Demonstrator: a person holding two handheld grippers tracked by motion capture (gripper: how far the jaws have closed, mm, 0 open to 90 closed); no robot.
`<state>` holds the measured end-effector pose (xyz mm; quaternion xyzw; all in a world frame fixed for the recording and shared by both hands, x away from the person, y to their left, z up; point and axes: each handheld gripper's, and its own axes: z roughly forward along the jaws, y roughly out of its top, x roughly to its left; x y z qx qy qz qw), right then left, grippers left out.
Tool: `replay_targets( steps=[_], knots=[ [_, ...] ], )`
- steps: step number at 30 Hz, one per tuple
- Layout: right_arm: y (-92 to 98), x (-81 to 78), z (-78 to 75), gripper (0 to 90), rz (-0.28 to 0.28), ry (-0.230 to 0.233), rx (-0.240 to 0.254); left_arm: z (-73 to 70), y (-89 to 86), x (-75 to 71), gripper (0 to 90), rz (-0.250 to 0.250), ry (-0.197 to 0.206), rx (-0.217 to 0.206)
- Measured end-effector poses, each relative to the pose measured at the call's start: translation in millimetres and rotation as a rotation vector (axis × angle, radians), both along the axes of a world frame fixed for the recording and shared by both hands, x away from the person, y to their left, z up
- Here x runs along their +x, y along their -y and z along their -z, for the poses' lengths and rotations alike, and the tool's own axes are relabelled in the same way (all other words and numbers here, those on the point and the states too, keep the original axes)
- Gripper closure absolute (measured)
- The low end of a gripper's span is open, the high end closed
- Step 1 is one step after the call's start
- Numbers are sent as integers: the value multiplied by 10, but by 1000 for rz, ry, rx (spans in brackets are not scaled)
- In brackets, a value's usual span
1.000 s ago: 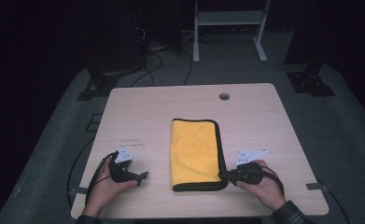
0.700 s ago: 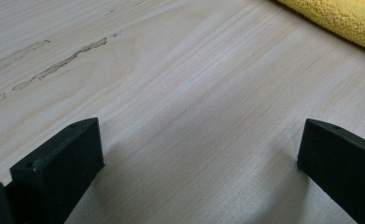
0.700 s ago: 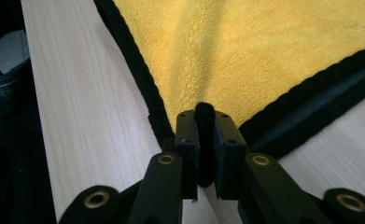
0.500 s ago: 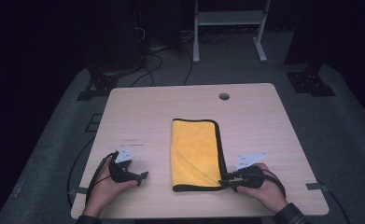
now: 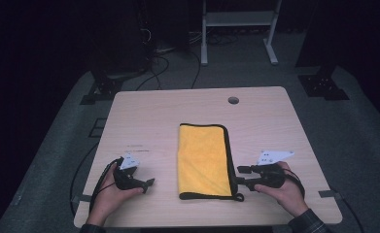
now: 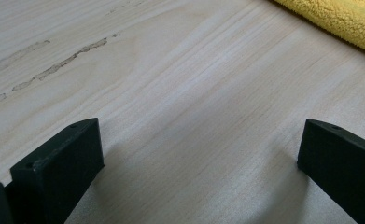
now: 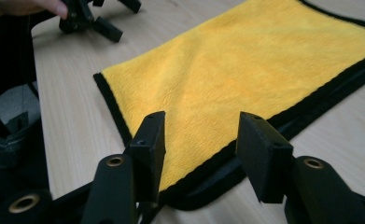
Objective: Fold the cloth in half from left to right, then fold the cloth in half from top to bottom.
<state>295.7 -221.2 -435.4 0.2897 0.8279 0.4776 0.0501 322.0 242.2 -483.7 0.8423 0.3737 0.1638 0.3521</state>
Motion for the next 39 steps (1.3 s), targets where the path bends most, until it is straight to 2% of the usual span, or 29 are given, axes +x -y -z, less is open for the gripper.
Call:
replay_targets(
  steps=[3, 7, 12, 18, 22, 23, 26, 30, 33, 35, 39],
  knots=[
    [52, 67, -11, 469, 26, 14, -2, -5, 0, 5, 0, 4, 4, 2],
    [66, 184, 7, 454, 48, 13, -10, -27, 11, 12, 102, 28, 14, -10],
    [50, 365, 13, 440, 67, 21, -29, -96, 19, 72, 317, 36, -17, -21],
    [27, 622, -17, 442, 95, 42, -42, -206, 65, 144, 489, 30, 27, -53],
    [3, 745, -24, 441, 111, 52, -44, -268, 101, 212, 604, 35, 19, -80],
    [-26, 833, -30, 436, 114, 54, -58, -300, 134, 272, 641, 50, 8, -95],
    [-67, 935, -35, 422, 115, 62, -64, -341, 199, 370, 720, 64, 2, -109],
    [-138, 1073, -41, 413, 120, 69, -66, -378, 269, 474, 828, 78, -5, -104],
    [-199, 1169, -40, 414, 120, 74, -69, -408, 369, 630, 807, 76, -4, -112],
    [-240, 1236, -38, 412, 117, 72, -78, -422, 425, 733, 742, 70, -5, -122],
    [-300, 1384, -34, 415, 124, 80, -91, -443, 532, 918, 645, 66, -6, -115]
  ],
)
